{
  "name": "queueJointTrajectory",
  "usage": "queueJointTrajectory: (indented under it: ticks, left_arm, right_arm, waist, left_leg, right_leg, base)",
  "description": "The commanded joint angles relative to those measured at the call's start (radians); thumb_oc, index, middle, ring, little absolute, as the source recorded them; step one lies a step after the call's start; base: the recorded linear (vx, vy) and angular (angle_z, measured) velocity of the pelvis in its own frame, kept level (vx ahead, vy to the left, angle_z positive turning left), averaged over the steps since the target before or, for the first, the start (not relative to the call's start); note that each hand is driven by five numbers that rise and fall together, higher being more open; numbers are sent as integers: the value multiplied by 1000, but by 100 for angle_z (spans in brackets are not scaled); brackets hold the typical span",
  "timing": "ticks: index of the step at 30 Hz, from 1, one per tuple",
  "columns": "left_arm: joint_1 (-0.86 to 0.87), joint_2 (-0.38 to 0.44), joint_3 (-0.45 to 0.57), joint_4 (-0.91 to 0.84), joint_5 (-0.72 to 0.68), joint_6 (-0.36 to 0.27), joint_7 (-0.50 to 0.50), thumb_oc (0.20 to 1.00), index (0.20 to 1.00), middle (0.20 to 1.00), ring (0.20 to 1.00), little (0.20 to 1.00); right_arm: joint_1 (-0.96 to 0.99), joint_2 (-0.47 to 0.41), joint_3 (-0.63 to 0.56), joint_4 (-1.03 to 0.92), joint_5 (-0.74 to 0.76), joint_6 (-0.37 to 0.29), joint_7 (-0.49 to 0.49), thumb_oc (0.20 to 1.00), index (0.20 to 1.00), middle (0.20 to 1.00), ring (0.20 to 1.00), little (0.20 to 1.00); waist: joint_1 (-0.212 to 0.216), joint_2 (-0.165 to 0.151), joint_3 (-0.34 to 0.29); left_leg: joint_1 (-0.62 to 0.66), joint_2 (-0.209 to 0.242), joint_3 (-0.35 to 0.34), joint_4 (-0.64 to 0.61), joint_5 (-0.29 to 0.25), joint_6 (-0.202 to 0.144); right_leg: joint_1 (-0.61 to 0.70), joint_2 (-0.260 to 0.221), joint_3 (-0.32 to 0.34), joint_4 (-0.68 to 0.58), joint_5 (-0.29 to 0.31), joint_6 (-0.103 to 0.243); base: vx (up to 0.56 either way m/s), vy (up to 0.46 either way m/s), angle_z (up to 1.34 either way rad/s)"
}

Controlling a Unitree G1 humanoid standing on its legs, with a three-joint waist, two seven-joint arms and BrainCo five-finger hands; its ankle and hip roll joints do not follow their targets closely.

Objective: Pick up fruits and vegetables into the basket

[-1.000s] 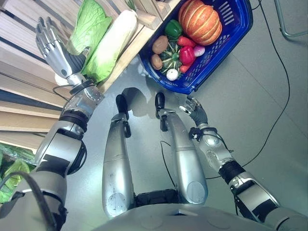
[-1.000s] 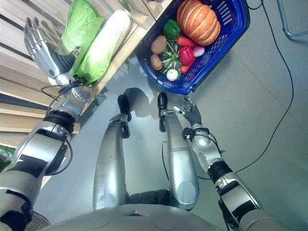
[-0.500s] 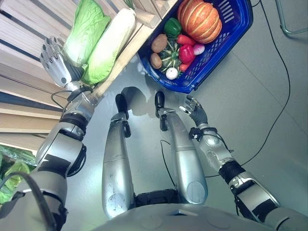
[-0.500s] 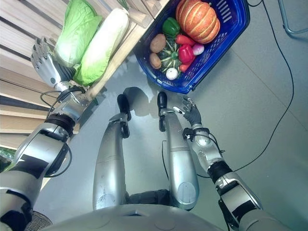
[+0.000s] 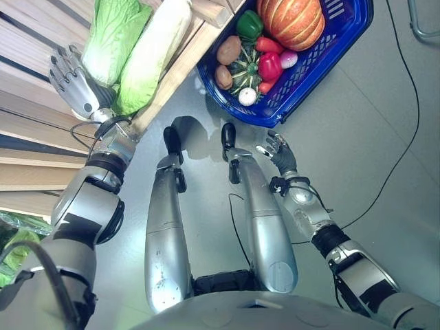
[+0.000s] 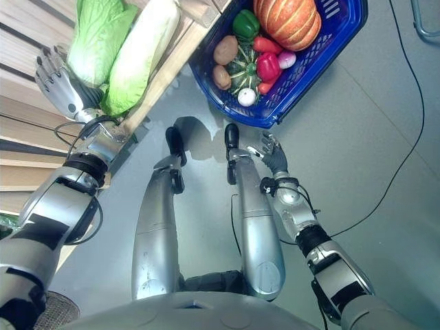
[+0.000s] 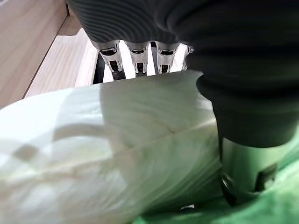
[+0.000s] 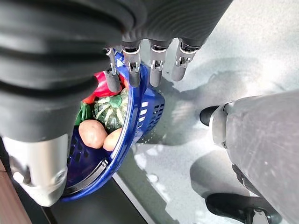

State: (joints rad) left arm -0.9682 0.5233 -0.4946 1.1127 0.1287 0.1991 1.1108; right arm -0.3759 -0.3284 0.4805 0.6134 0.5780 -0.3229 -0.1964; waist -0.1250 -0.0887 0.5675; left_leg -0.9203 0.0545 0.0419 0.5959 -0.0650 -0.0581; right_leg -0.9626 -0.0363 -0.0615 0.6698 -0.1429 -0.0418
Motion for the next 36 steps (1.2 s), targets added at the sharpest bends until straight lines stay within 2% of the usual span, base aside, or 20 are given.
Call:
queueJointTrajectory:
  ticks: [1, 5, 9, 12, 17, 21, 23, 24, 25, 29, 30, 36]
  left_arm:
    - [-16, 35, -4, 32, -14, 86, -96, 200, 200, 200, 200, 200]
    - [-19, 36, -32, 12, 10, 133, -121, 200, 200, 200, 200, 200]
    - [-13, 54, -31, -9, 3, 123, -103, 200, 200, 200, 200, 200]
    - [19, 81, 3, -42, 11, 62, -42, 200, 200, 200, 200, 200]
    - [89, 122, 77, -125, 80, -14, 2, 200, 200, 200, 200, 200]
    - [212, 148, 170, -260, 158, -117, 35, 200, 200, 200, 200, 200]
    - [263, 145, 196, -310, 192, -142, 40, 200, 200, 200, 200, 200]
    - [347, 135, 232, -399, 232, -170, 42, 200, 200, 200, 200, 200]
    - [377, 130, 243, -434, 245, -176, 40, 200, 200, 200, 200, 200]
    - [571, 99, 289, -609, 270, -260, -7, 200, 200, 200, 200, 200]
    - [606, 87, 293, -647, 274, -263, -27, 200, 200, 200, 200, 200]
    - [793, 35, 303, -838, 220, -356, -297, 200, 200, 200, 200, 200]
  right_arm:
    - [33, -18, 19, -81, 15, -13, -14, 1000, 1000, 1000, 1000, 1000]
    - [32, -23, 21, -93, 16, -10, -6, 1000, 1000, 1000, 1000, 1000]
    - [42, -28, 15, -96, 12, -21, 8, 1000, 1000, 1000, 1000, 1000]
    - [73, -32, 5, -106, 6, -41, 30, 1000, 1000, 1000, 1000, 1000]
    - [122, -31, -17, -137, -15, -54, 35, 1000, 1000, 1000, 1000, 1000]
    - [172, -26, -53, -180, -34, -72, 37, 1000, 1000, 1000, 1000, 1000]
    - [189, -22, -68, -197, -40, -77, 41, 1000, 1000, 1000, 1000, 1000]
    - [211, -19, -92, -222, -49, -80, 51, 1000, 1000, 1000, 1000, 1000]
    - [218, -19, -99, -229, -52, -82, 53, 1000, 1000, 1000, 1000, 1000]
    - [265, -5, -142, -289, -64, -92, 78, 1000, 1000, 1000, 1000, 1000]
    - [273, -1, -149, -304, -65, -88, 83, 1000, 1000, 1000, 1000, 1000]
    - [311, 3, -198, -429, -77, -59, 139, 1000, 1000, 1000, 1000, 1000]
  waist:
    - [-8, 13, -47]
    - [-9, 12, -47]
    - [-8, 15, -47]
    - [-2, 17, -47]
    - [14, 29, -47]
    - [39, 49, -47]
    - [47, 54, -47]
    - [58, 63, -47]
    - [62, 66, -47]
    - [87, 81, -130]
    - [91, 81, -148]
    - [112, 89, -255]
  left_leg:
    - [-52, -44, 64, -30, 6, 19]
    - [-51, -48, 62, -34, 2, 21]
    - [-19, -49, 65, -47, 1, 21]
    - [44, -54, 60, -66, -1, 17]
    - [156, -61, 51, -109, 3, 13]
    - [315, -72, 26, -177, 10, 9]
    - [370, -74, 15, -207, 18, 9]
    - [449, -81, -6, -247, 26, 7]
    - [479, -84, -14, -263, 29, 8]
    - [611, -92, -54, -381, 54, 6]
    - [638, -93, -59, -407, 59, 6]
    - [794, -88, -88, -575, 95, 6]
  right_leg:
    - [-18, 26, -19, -35, 62, 76]
    - [-22, 29, -19, -32, 61, 79]
    - [8, 32, -17, -47, 61, 80]
    - [75, 32, -19, -73, 56, 82]
    - [201, 26, -29, -134, 52, 85]
    - [374, 15, -37, -224, 53, 85]
    - [433, 12, -41, -257, 57, 83]
    - [521, 15, -42, -306, 59, 78]
    - [555, 16, -42, -327, 60, 75]
    - [698, 12, -51, -445, 72, 67]
    - [728, 10, -55, -470, 77, 67]
    - [893, 7, -67, -622, 114, 75]
  base:
    - [0, 0, 0]
    - [-4, 12, -6]
    - [-4, 2, -9]
    - [8, -10, 0]
    - [22, -32, 1]
    - [59, -56, 7]
    - [79, -45, 17]
    - [95, -44, 20]
    - [160, -50, 18]
    - [162, -16, 22]
    - [174, -4, 17]
    - [159, 17, 16]
